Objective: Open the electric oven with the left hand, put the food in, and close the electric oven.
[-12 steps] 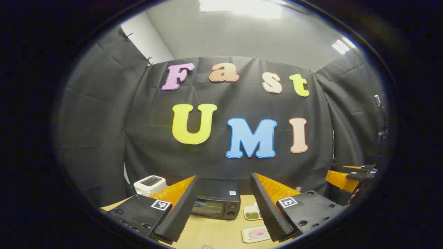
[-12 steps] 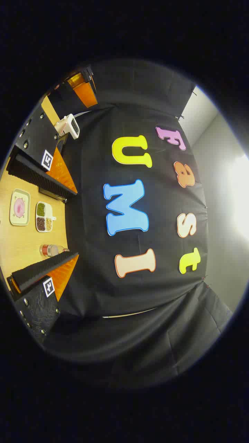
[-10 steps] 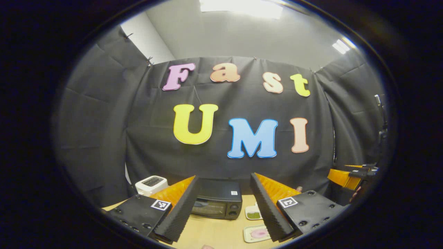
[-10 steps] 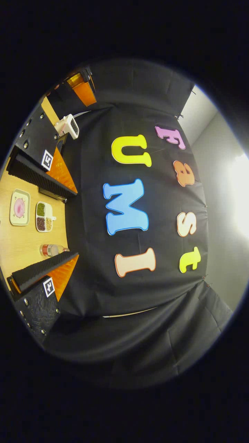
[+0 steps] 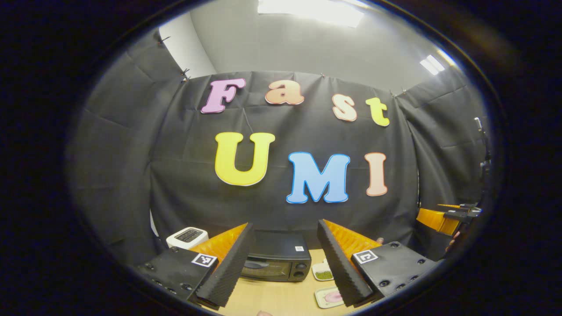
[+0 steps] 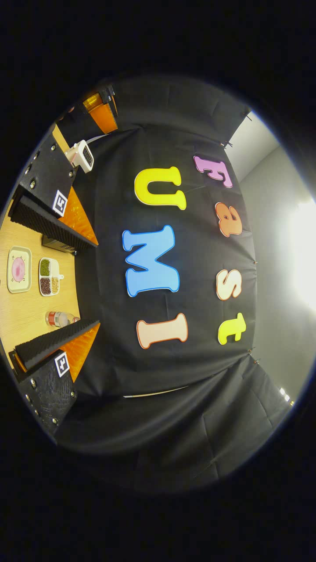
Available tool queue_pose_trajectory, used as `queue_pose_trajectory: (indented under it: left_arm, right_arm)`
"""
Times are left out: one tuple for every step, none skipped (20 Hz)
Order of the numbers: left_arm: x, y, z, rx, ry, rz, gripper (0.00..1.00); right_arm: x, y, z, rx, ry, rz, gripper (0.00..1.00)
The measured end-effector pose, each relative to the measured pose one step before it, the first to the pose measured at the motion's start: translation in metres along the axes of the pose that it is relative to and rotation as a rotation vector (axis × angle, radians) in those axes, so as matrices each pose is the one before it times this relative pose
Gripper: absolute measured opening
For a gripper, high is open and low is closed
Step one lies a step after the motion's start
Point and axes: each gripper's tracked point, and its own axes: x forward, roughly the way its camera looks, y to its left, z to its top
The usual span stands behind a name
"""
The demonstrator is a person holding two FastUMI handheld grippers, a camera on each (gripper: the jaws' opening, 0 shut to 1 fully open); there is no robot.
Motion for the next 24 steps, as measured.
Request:
queue_pose_trajectory:
  left_arm:
    - [0.00194, 0.00389, 0.00057, -0.00117, 0.0001, -0.00563, 1.0]
    - [0.00123, 0.00307, -0.00094, 0.0001, 0.003, -0.00423, 0.97]
    - [0.00049, 0.0034, -0.00042, 0.00046, 0.00408, -0.00119, 0.97]
    - [0.00235, 0.00444, -0.00242, -0.00024, 0.00238, 0.00188, 0.97]
    - [0.00297, 0.00387, -0.00188, -0.00256, 0.00511, 0.00117, 0.97]
    - [0.00458, 0.00435, -0.00594, -0.00399, 0.01003, 0.00148, 0.97]
    - [0.00638, 0.0034, -0.00983, -0.00593, 0.02692, -0.00421, 0.97]
    - [0.00927, 0.00064, -0.01195, -0.01067, 0.03149, -0.01381, 0.98]
    - [0.00904, 0.00237, -0.0118, -0.00806, 0.03073, -0.01453, 1.0]
    - [0.0123, 0.00457, -0.01322, -0.0053, 0.03592, -0.0127, 1.0]
    - [0.01269, 0.00643, -0.01178, -0.00255, 0.03491, -0.00399, 1.0]
    - [0.01474, 0.00833, -0.00972, 0.00023, 0.03033, -0.0003, 1.0]
    - [0.01559, 0.00958, -0.01081, 0.0066, 0.03399, 0.00402, 1.0]
    - [0.01603, 0.00866, -0.01244, 0.00631, 0.03604, 0.00471, 1.0]
    - [0.01549, 0.00605, -0.01096, 0.00026, 0.03624, -0.0011, 1.0]
    - [0.01557, 0.00424, -0.0092, -0.00636, 0.03116, -0.0083, 1.0]
    - [0.01382, 0.00405, -0.01114, -0.00726, 0.02745, -0.00723, 1.0]
    - [0.01546, 0.00531, -0.0123, -0.00594, 0.02959, -0.00269, 0.97]
    - [0.0164, 0.00705, -0.00985, -0.00163, 0.0245, 0.00245, 0.97]
    - [0.01492, 0.00505, -0.00879, 0.00163, 0.02242, 0.00298, 0.97]
    - [0.01487, 0.00364, -0.00632, 0.00501, 0.01618, -0.00019, 0.97]
    - [0.01275, 0.00361, -0.00711, 0.01149, 0.01581, -0.00037, 0.97]
    - [0.01058, 0.0029, -0.0046, 0.00654, 0.00969, -0.00181, 0.97]
    - [0.00949, 0.0016, -0.00285, 0.00145, 0.00659, -0.00258, 1.0]
  right_arm:
    - [0.00091, 0.00379, 0.0006, -0.00667, -0.00179, -0.00617, 0.96]
    - [0.00134, 0.00285, -0.0007, -0.00403, 0.00119, -0.00398, 0.96]
    - [0.00029, 0.00434, -0.00023, 0.0008, 0.00252, 0.00272, 0.96]
    - [0.00037, 0.00493, -0.00105, -0.00122, 0.00171, 0.00034, 0.96]
    - [0.00174, 0.00181, -0.00141, -0.0047, 0.00478, -0.00139, 0.96]
    - [0.00043, 0.002, -0.00231, -0.0045, 0.00453, -0.00142, 0.96]
    - [0.00043, 0.00205, -0.00167, -0.0028, 0.00263, -0.0023, 0.96]
    - [0.0013, 0.0009, -0.00286, -0.0042, 0.00693, -0.00369, 0.96]
    - [0.00098, -0.00016, -0.00303, -0.0022, 0.00893, -0.0072, 0.96]
    - [0.00039, 0.0001, -0.0019, 0.00009, 0.00298, -0.00915, 0.96]
    - [0.0016, -0.00015, -0.00087, 0.00021, 0.00467, -0.00814, 0.96]
    - [0.0016, 0.00024, -0.00339, -0.00183, 0.00784, -0.00536, 0.96]
    - [0.00195, -0.001, -0.0024, -0.00423, 0.00785, -0.00775, 0.96]
    - [0.00096, -0.00204, -0.00311, -0.00535, 0.00838, -0.0091, 0.96]
    - [0.00146, -0.0015, -0.0025, -0.00593, 0.0087, -0.00911, 0.96]
    - [0.00181, -0.00174, -0.00413, -0.00811, 0.01063, -0.01183, 0.96]
    - [0.00102, -0.00239, -0.00422, -0.00823, 0.01206, -0.01197, 0.96]
    - [0.0016, -0.00247, -0.0045, -0.00662, 0.01231, -0.00998, 0.96]
    - [0.00193, -0.00163, -0.0035, -0.00311, 0.01058, -0.01213, 0.96]
    - [0.00097, -0.00167, -0.00323, 0.00065, 0.01064, -0.01113, 0.96]
    - [0.00135, -0.00111, -0.00372, 0.00168, 0.01083, -0.01117, 0.96]
    - [0.00051, -0.00145, -0.0039, 0.00134, 0.01025, -0.00963, 0.96]
    - [0.00072, -0.00183, -0.0022, 0.00051, 0.00985, -0.00969, 0.96]
    - [0.00064, -0.00215, -0.00235, -0.00035, 0.00654, -0.01092, 0.96]
